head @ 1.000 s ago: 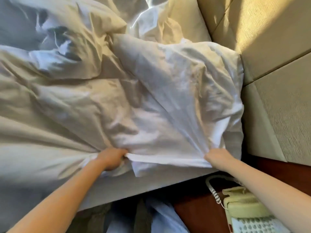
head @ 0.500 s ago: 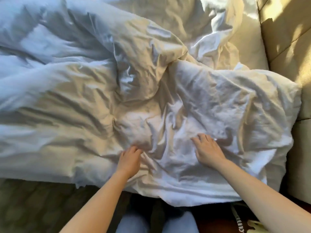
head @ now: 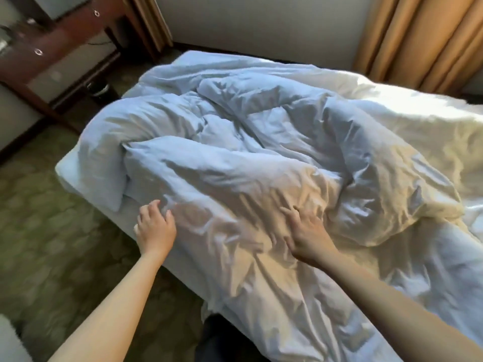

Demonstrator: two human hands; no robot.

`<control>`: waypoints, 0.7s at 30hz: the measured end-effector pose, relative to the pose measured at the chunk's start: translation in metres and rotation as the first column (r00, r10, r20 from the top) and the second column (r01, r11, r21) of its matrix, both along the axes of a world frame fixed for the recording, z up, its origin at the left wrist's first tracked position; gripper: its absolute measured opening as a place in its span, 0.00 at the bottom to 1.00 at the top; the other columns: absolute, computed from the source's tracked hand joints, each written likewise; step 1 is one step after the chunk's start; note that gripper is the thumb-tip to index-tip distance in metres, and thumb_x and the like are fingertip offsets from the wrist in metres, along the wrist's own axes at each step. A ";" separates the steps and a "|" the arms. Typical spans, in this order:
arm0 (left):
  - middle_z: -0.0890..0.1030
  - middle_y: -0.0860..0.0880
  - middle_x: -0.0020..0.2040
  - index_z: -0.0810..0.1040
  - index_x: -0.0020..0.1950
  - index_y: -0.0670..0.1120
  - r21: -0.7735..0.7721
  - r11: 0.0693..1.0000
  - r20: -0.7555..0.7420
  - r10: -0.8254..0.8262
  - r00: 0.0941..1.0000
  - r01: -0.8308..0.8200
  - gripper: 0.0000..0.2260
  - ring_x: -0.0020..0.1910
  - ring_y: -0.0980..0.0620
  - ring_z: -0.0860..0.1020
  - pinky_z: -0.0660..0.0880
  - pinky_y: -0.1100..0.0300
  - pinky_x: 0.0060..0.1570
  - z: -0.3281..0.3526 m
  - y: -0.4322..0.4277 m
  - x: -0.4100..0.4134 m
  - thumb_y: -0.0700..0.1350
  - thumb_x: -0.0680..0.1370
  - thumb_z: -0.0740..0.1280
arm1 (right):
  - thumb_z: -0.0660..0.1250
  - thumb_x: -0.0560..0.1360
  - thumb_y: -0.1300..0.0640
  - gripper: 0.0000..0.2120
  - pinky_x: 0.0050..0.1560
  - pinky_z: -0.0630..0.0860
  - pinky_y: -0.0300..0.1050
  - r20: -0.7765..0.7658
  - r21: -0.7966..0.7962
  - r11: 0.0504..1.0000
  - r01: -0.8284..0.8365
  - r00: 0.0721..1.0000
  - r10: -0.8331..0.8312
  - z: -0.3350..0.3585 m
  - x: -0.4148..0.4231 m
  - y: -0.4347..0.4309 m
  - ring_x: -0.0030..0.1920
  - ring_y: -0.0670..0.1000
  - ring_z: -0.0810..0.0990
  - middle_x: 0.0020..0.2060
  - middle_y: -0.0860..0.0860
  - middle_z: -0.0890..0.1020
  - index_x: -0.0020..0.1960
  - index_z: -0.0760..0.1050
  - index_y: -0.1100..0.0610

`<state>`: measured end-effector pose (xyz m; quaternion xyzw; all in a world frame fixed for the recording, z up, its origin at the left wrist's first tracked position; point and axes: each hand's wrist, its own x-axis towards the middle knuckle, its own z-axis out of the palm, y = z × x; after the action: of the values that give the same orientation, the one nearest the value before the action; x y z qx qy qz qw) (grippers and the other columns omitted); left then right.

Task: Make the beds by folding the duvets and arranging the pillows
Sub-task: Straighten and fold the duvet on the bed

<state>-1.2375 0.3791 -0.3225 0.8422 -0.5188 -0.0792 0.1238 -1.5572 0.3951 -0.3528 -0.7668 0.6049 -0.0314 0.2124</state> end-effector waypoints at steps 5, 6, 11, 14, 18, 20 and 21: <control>0.66 0.45 0.71 0.64 0.72 0.45 0.288 0.874 -0.761 0.457 0.461 -0.391 0.27 0.68 0.41 0.67 0.63 0.44 0.67 0.000 -0.086 0.109 0.62 0.80 0.52 | 0.57 0.71 0.38 0.38 0.73 0.49 0.58 0.071 -0.171 0.984 -0.045 0.996 0.058 0.062 0.165 -0.094 0.75 0.62 0.51 0.75 0.60 0.51 0.76 0.50 0.50; 0.68 0.46 0.70 0.64 0.72 0.47 0.372 0.855 -0.835 0.478 0.270 -0.362 0.30 0.69 0.42 0.66 0.62 0.42 0.67 -0.005 -0.104 0.126 0.66 0.78 0.50 | 0.57 0.71 0.35 0.41 0.74 0.44 0.58 0.064 -0.180 0.982 -0.049 0.996 0.061 0.068 0.199 -0.113 0.76 0.61 0.46 0.76 0.59 0.47 0.77 0.47 0.50; 0.74 0.43 0.64 0.70 0.67 0.50 0.523 0.835 -0.850 0.526 -0.030 -0.174 0.33 0.60 0.43 0.72 0.65 0.43 0.58 -0.035 -0.186 0.201 0.71 0.75 0.49 | 0.66 0.67 0.32 0.53 0.72 0.36 0.61 -0.079 0.014 0.999 -0.038 0.996 0.039 0.050 0.339 -0.200 0.75 0.62 0.36 0.75 0.60 0.37 0.75 0.32 0.44; 0.74 0.45 0.58 0.69 0.66 0.50 0.565 0.806 -0.815 0.578 0.030 -0.176 0.20 0.52 0.45 0.73 0.68 0.47 0.54 -0.050 -0.203 0.243 0.60 0.78 0.58 | 0.69 0.70 0.45 0.51 0.73 0.45 0.61 -0.243 0.166 0.986 -0.017 0.968 0.058 0.018 0.380 -0.229 0.75 0.64 0.48 0.75 0.64 0.50 0.75 0.32 0.43; 0.68 0.45 0.70 0.60 0.73 0.48 0.326 0.901 -0.828 0.418 0.373 -0.285 0.24 0.65 0.42 0.70 0.68 0.51 0.61 -0.077 -0.223 0.296 0.46 0.79 0.63 | 0.60 0.74 0.62 0.34 0.52 0.75 0.52 -0.326 0.176 0.982 0.073 0.945 -0.012 0.002 0.383 -0.252 0.57 0.60 0.78 0.61 0.58 0.75 0.75 0.48 0.52; 0.64 0.44 0.73 0.59 0.75 0.43 0.237 0.919 -0.788 0.372 0.490 -0.315 0.28 0.70 0.43 0.65 0.62 0.54 0.67 -0.078 -0.238 0.314 0.44 0.78 0.66 | 0.55 0.76 0.62 0.26 0.47 0.75 0.51 -0.386 0.113 0.991 0.073 0.922 -0.024 0.001 0.377 -0.263 0.54 0.59 0.80 0.58 0.56 0.78 0.73 0.54 0.52; 0.64 0.44 0.72 0.59 0.74 0.43 0.230 0.911 -0.765 0.386 0.515 -0.341 0.28 0.70 0.42 0.64 0.61 0.54 0.68 -0.077 -0.248 0.323 0.45 0.77 0.67 | 0.53 0.78 0.61 0.24 0.47 0.74 0.50 -0.395 0.101 0.992 0.073 0.918 -0.028 0.001 0.374 -0.269 0.54 0.59 0.80 0.58 0.56 0.78 0.73 0.55 0.51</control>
<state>-0.9149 0.1315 -0.3991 0.8090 -0.2181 -0.4315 0.3343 -1.1830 0.1257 -0.3521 -0.7283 0.6556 0.1520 0.1293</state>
